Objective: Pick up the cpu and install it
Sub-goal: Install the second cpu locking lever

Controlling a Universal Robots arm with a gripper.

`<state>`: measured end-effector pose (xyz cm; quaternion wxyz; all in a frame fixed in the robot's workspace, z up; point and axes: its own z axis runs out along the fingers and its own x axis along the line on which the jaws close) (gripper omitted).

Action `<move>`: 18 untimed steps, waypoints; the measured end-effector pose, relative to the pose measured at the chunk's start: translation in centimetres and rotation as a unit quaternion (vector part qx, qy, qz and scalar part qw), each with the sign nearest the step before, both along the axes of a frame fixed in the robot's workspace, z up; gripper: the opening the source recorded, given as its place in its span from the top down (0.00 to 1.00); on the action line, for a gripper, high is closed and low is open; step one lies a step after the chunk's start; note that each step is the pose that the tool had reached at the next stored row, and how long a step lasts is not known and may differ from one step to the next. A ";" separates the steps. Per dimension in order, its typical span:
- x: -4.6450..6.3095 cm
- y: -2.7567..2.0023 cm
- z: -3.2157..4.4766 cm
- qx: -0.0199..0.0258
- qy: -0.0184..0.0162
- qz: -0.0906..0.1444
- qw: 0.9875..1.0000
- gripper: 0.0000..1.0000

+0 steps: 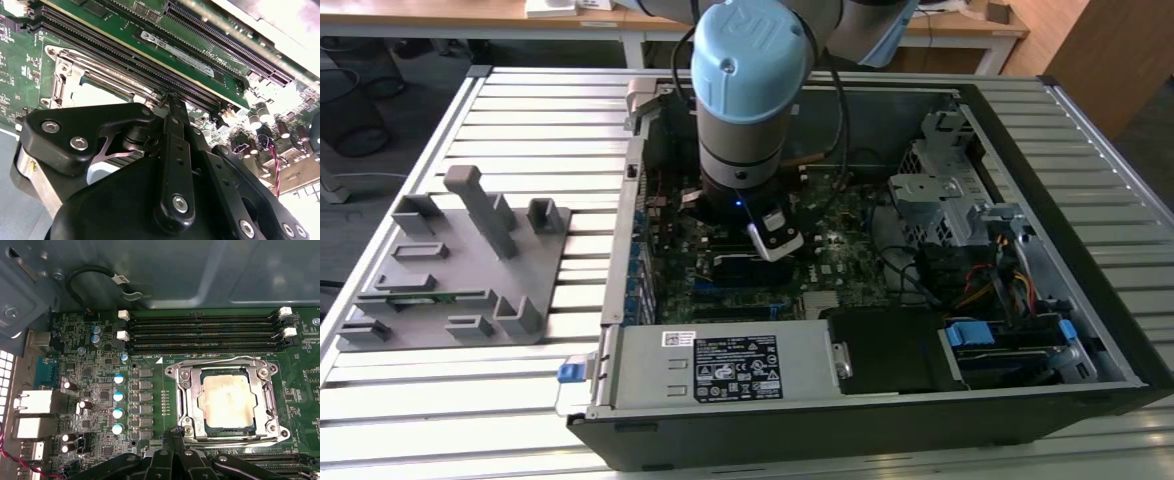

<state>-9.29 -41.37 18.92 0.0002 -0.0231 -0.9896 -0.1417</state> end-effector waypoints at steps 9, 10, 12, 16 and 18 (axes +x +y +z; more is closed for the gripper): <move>-0.1 0.14 0.01 0.000 0.000 0.000 1.000 0.89; -0.1 0.15 0.00 0.001 0.000 0.000 1.000 0.89; -0.1 0.16 -0.01 0.002 0.000 0.000 1.000 0.89; -0.1 0.16 -0.02 0.005 0.000 0.000 1.000 0.89; -0.1 0.17 -0.03 0.004 0.000 0.000 1.000 0.89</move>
